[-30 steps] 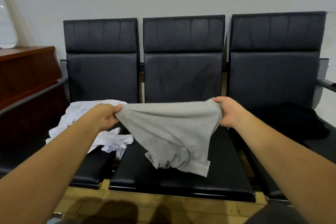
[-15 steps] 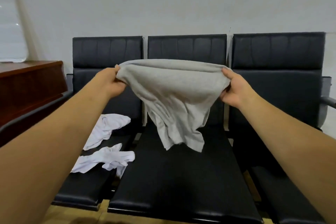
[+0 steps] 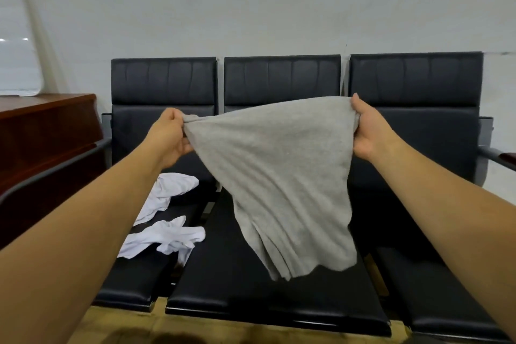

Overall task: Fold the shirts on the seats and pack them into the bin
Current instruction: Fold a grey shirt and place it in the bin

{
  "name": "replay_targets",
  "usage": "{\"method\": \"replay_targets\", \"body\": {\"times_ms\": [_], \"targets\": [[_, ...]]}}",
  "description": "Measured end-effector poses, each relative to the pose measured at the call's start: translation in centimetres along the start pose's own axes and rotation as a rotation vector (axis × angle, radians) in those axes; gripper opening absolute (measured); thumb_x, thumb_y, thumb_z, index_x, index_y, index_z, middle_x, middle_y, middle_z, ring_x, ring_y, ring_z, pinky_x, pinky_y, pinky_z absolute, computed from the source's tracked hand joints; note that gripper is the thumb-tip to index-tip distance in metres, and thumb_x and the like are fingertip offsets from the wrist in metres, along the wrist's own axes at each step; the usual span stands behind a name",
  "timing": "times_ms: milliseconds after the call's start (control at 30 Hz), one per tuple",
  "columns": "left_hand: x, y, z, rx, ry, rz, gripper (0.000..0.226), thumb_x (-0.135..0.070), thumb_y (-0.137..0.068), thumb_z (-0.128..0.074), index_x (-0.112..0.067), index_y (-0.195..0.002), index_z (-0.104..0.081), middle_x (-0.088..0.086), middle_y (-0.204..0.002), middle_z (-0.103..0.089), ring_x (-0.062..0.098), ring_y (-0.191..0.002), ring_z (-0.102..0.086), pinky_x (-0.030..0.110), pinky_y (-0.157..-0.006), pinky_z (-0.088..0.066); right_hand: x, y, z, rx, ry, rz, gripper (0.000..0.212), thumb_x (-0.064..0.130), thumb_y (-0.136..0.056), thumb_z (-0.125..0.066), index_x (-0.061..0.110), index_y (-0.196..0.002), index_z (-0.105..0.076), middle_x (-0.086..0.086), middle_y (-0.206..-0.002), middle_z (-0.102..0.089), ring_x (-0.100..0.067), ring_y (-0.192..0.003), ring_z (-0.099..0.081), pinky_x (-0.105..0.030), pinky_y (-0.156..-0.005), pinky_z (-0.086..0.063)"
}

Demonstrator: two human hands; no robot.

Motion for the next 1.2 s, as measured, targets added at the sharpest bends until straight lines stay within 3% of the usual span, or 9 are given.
{"method": "replay_targets", "body": {"times_ms": [200,233,267,400,533,733,867,1000,1200], "targets": [[1.3,2.4,-1.4,-0.003,-0.087,0.196,0.035,0.002,-0.108,-0.031,-0.005,-0.076,-0.045,0.035,-0.134,-0.046,0.023,-0.062,-0.036,0.018,-0.049,-0.045,-2.5,-0.4,1.3,-0.054,0.13,-0.157,0.048,0.044,-0.102,-0.054,0.006,-0.132,-0.056,-0.019,-0.113,-0.073,-0.036,-0.096,-0.074,-0.047,-0.068,-0.062],[1.1,3.2,-1.6,-0.015,-0.016,0.275,0.03,0.005,-0.107,-0.031,0.003,-0.084,-0.052,0.037,-0.143,-0.043,0.006,-0.074,-0.033,0.024,-0.06,-0.038,-2.9,-0.3,1.4,-0.052,0.107,-0.186,0.045,0.039,-0.103,-0.054,0.002,-0.127,-0.059,-0.02,-0.111,-0.074,-0.036,-0.095,-0.074,-0.046,-0.066,-0.062],[1.6,3.9,-1.5,0.027,0.043,0.334,0.025,0.004,-0.106,-0.035,0.009,-0.097,-0.057,0.036,-0.143,-0.046,0.026,-0.119,-0.052,0.014,-0.079,-0.045,-3.4,-0.1,1.4,-0.043,0.083,-0.202,0.041,0.035,-0.103,-0.054,-0.001,-0.123,-0.061,-0.02,-0.109,-0.074,-0.035,-0.092,-0.075,-0.045,-0.065,-0.062],[5.2,3.6,-1.3,0.232,0.29,0.448,0.024,-0.024,-0.101,-0.058,-0.005,-0.112,-0.067,0.011,-0.091,-0.076,0.024,-0.077,-0.076,0.037,-0.075,-0.054,-6.0,0.8,1.3,0.065,0.072,-0.21,0.02,0.019,-0.095,-0.066,0.004,-0.108,-0.071,-0.012,-0.102,-0.075,-0.025,-0.089,-0.075,-0.037,-0.075,-0.062],[10.4,3.5,-1.4,0.26,0.178,0.559,0.022,-0.014,-0.106,-0.046,-0.007,-0.103,-0.067,0.01,-0.088,-0.076,0.022,-0.081,-0.074,0.04,-0.077,-0.056,-8.9,1.2,1.6,0.119,0.034,-0.192,0.024,0.013,-0.096,-0.064,0.002,-0.117,-0.068,-0.015,-0.115,-0.073,-0.026,-0.107,-0.071,-0.04,-0.089,-0.057],[11.6,2.7,-0.7,0.251,0.248,0.509,0.038,-0.032,-0.112,-0.029,-0.018,-0.087,-0.054,0.008,-0.104,-0.074,0.025,-0.094,-0.073,0.043,-0.075,-0.058,-10.6,0.3,4.0,0.007,0.327,-0.229,0.032,0.025,-0.103,-0.056,0.008,-0.13,-0.06,-0.011,-0.119,-0.073,-0.027,-0.106,-0.072,-0.045,-0.095,-0.056],[8.9,2.6,-0.9,0.128,0.234,0.479,0.029,-0.025,-0.11,-0.037,-0.013,-0.109,-0.062,0.0,-0.1,-0.068,0.017,-0.085,-0.07,0.016,-0.062,-0.047,-9.4,0.3,4.2,0.002,-0.019,-0.247,0.037,0.024,-0.103,-0.054,0.005,-0.135,-0.057,-0.018,-0.126,-0.068,-0.029,-0.101,-0.073,-0.044,-0.081,-0.062],[8.6,2.9,-1.4,0.313,0.417,0.406,0.066,-0.064,-0.097,-0.046,-0.009,-0.119,-0.073,0.012,-0.118,-0.073,0.028,-0.107,-0.071,0.039,-0.093,-0.053,-9.8,1.4,2.6,0.261,-0.108,-0.304,0.06,0.041,-0.096,-0.059,0.013,-0.148,-0.049,-0.017,-0.139,-0.06,-0.035,-0.125,-0.061,-0.052,-0.098,-0.053],[9.6,3.1,-1.0,0.279,0.464,0.36,0.038,-0.032,-0.105,-0.05,-0.005,-0.128,-0.062,0.017,-0.13,-0.067,0.031,-0.112,-0.068,0.048,-0.087,-0.054,-9.9,1.4,2.0,0.135,0.083,-0.259,0.034,0.027,-0.101,-0.056,0.004,-0.124,-0.066,-0.014,-0.118,-0.072,-0.027,-0.102,-0.073,-0.039,-0.083,-0.059]]}}
Point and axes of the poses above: each hand's wrist, its own y-axis away from the middle knuckle, its own z-axis out of the back of the hand, x = y × z, the point moved 1 cm from there along -y, towards the middle knuckle
